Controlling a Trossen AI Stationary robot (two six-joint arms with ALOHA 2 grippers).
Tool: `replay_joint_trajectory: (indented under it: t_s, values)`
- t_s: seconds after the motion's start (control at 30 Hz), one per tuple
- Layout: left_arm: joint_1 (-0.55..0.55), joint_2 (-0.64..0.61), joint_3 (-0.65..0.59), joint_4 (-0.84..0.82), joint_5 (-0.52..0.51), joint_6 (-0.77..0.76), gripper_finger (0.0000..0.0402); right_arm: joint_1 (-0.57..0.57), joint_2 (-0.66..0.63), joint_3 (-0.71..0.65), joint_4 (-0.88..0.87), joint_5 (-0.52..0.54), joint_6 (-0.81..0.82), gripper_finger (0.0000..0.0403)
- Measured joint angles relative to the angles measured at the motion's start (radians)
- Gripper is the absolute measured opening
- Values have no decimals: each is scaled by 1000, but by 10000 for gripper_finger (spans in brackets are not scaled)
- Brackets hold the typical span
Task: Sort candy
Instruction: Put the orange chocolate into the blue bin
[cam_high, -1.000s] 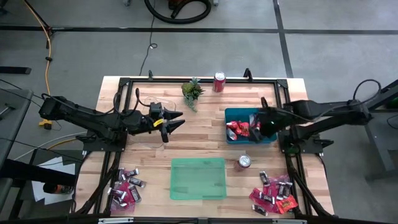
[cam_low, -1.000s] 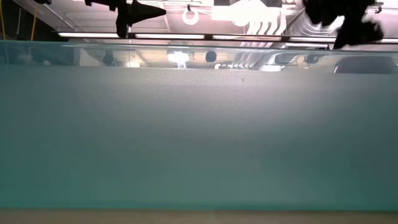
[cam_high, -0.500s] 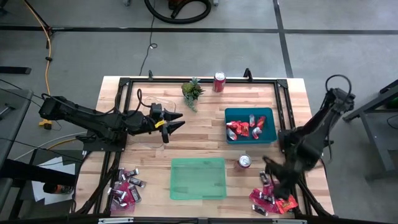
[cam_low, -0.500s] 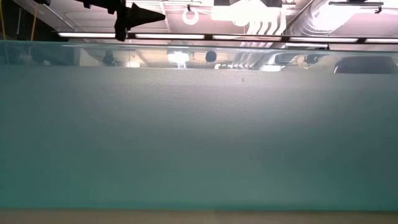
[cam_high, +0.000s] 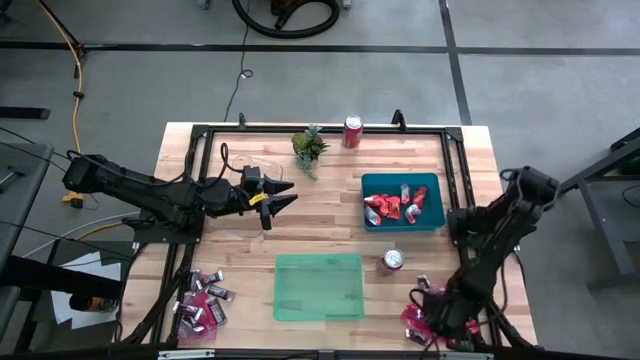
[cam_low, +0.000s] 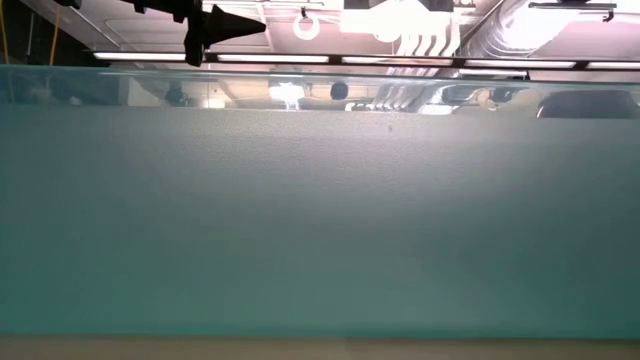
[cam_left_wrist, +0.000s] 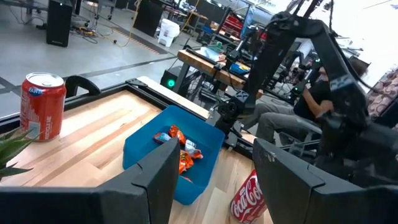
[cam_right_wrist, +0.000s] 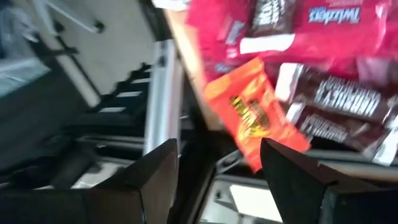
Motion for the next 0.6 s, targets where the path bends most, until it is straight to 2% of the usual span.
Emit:
replay_joint_trajectory:
  t_s: [0.3, 0.6]
  values:
    - [0, 0, 0, 0, 0, 0, 191, 8, 167, 0, 0, 12, -169, 225]
    - [0, 0, 0, -10, -1, 1, 191, 45, 232, 0, 7, 19, -179, 215]
